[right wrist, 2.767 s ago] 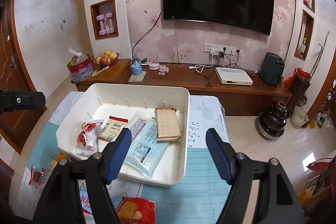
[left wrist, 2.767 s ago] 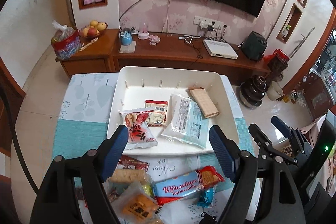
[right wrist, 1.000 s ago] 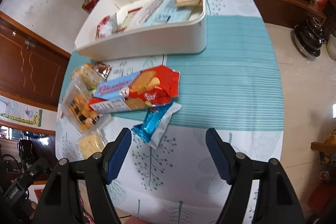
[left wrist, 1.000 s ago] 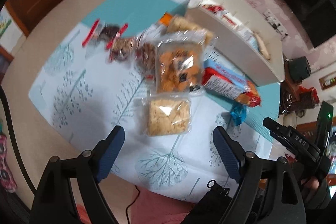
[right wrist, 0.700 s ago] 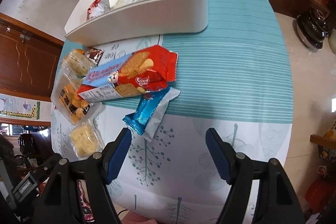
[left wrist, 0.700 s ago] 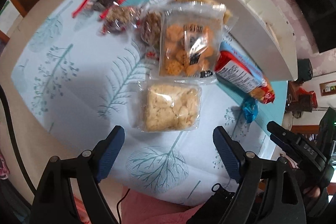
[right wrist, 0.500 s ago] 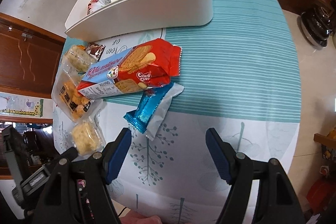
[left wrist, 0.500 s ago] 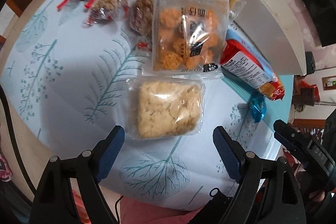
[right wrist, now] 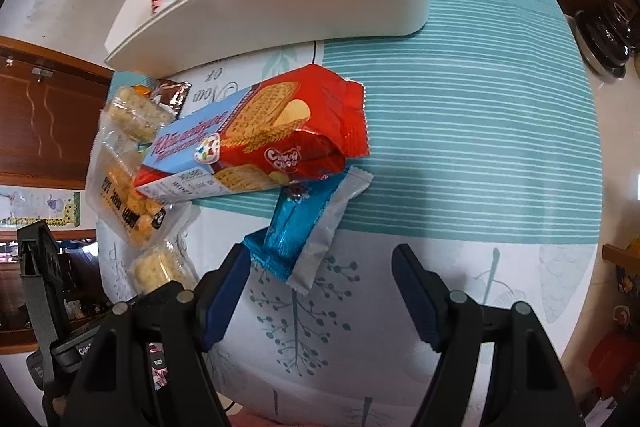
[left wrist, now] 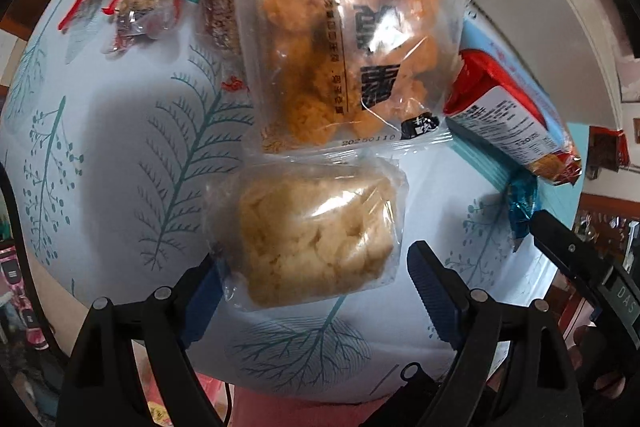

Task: Organize snacks
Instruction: 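Lower left tool to clear cake packet while right tool lowers to blue foil bar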

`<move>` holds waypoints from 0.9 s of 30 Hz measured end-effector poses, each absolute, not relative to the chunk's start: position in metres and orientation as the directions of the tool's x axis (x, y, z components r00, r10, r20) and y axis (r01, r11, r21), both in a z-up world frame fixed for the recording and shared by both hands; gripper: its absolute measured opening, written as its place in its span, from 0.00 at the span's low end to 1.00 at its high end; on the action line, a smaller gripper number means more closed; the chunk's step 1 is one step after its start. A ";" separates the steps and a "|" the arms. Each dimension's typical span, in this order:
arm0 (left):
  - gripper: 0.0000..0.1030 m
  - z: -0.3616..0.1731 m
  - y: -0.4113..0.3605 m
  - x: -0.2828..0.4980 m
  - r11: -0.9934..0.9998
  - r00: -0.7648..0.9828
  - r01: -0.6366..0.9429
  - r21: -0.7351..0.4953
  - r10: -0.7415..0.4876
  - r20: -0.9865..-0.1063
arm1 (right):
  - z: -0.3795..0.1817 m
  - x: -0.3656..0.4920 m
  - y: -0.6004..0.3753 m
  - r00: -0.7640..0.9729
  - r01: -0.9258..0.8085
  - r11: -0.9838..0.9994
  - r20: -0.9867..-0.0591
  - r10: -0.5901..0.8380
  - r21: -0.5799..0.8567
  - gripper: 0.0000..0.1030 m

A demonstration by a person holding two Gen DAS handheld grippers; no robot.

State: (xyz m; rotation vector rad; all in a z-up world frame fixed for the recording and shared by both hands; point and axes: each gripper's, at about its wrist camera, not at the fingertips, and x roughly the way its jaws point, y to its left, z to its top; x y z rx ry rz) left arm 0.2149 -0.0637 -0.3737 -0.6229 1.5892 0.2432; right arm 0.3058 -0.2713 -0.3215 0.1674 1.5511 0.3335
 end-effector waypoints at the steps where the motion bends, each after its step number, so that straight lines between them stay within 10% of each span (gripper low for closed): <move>1: 0.85 -0.376 -0.065 0.220 0.828 -0.017 -0.524 -0.199 -0.244 -0.970 | -0.322 0.306 -0.269 -0.016 -0.106 0.945 -0.951 0.310 0.310 0.71; 27: 0.75 -0.390 -0.059 0.275 0.825 -0.129 -0.549 -0.134 -0.242 -0.962 | -0.330 0.313 -0.237 -0.014 -0.154 0.956 -0.968 0.250 0.249 0.50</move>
